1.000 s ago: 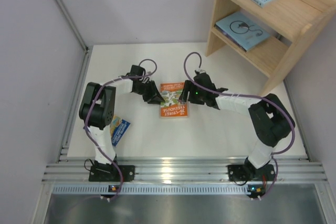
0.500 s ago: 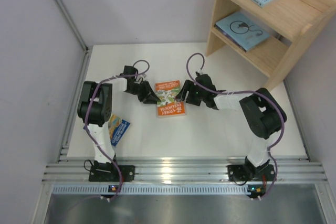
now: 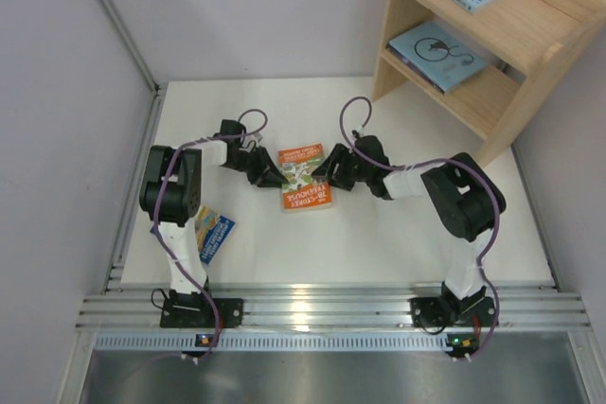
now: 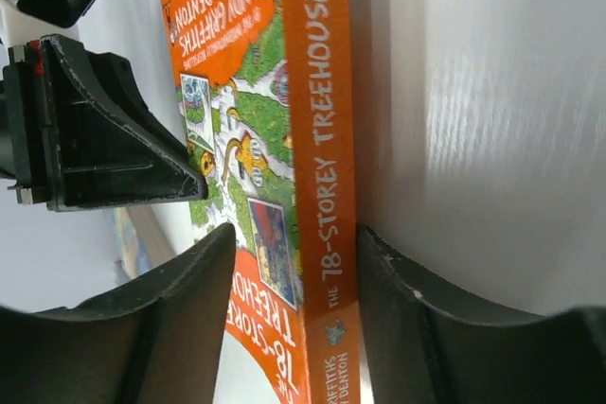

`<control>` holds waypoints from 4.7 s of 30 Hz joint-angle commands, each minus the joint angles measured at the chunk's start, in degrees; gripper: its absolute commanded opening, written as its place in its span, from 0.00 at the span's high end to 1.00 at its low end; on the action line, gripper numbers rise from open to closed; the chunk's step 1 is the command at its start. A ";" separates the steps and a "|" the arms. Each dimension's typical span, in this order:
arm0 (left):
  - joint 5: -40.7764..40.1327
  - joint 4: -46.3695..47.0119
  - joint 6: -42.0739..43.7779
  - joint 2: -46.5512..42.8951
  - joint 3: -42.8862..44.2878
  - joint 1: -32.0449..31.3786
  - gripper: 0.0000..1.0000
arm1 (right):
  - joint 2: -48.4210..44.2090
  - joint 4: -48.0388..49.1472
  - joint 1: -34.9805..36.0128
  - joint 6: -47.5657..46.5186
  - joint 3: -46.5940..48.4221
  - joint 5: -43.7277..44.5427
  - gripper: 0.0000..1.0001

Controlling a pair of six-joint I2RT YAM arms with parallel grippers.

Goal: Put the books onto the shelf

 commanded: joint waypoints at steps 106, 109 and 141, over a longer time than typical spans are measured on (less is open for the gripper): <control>10.00 14.02 -25.92 -40.31 -7.49 -1.15 1.00 | -47.80 -30.12 21.60 -23.55 -7.20 35.43 0.33; 12.04 13.41 -27.59 -39.78 -5.91 -1.15 1.00 | -52.39 -27.35 25.90 -43.04 -8.24 40.01 0.28; 19.00 18.51 -37.09 -41.98 -5.56 -2.21 0.60 | -42.20 2.61 35.86 -117.79 -4.94 53.39 1.00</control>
